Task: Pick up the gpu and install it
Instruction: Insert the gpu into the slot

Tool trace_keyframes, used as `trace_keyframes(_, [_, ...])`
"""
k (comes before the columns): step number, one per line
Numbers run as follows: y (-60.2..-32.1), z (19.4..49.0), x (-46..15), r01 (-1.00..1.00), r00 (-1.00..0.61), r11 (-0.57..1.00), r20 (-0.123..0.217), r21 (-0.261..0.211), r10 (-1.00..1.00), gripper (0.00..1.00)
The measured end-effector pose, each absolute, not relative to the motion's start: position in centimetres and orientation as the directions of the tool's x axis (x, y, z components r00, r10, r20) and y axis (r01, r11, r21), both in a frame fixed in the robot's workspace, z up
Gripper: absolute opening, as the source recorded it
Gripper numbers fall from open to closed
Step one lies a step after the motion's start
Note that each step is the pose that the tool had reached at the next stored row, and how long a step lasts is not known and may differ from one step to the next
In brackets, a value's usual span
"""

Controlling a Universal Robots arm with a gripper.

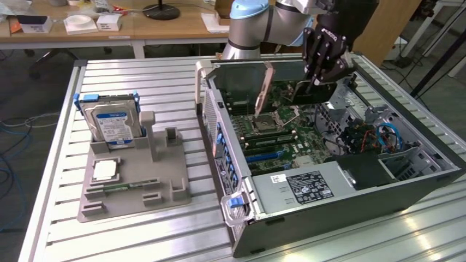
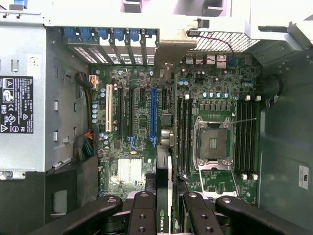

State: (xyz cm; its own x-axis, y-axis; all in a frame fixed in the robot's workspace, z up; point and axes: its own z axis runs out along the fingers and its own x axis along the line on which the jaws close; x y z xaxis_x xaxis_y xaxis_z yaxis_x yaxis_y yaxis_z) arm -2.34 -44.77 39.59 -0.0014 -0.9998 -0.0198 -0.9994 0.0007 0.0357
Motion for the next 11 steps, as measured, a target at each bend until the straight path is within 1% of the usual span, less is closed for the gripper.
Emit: trace_keyframes(11, [-44.8,37.2,-2.3,-0.999,-0.001,0.001,-0.02,0.036,-1.0,0.26])
